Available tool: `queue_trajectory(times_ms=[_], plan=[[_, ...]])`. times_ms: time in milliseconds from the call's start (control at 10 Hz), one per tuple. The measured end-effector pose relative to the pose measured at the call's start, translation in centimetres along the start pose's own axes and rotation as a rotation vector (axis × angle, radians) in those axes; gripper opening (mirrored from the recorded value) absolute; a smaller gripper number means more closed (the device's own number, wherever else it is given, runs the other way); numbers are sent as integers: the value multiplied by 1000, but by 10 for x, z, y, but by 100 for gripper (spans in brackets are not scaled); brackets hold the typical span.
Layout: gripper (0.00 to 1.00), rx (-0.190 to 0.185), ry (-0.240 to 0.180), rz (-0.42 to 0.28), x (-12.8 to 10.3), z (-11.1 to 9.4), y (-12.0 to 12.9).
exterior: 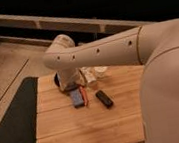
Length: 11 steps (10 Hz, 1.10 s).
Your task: Place the pepper in the ceramic cup
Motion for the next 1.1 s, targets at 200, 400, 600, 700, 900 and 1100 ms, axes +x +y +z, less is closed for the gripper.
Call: queue_trajectory(times_ms=[200, 400, 600, 700, 900, 1100], plan=[[65, -2, -88, 1, -17, -10, -20], [65, -3, -92, 3, -18, -10, -19], [65, 0, -88, 5, -17, -8, -21], [65, 3, -77, 18, -14, -3, -25], [65, 64, 5, 133, 5, 42, -89], [65, 67, 39, 185, 9, 66, -110]])
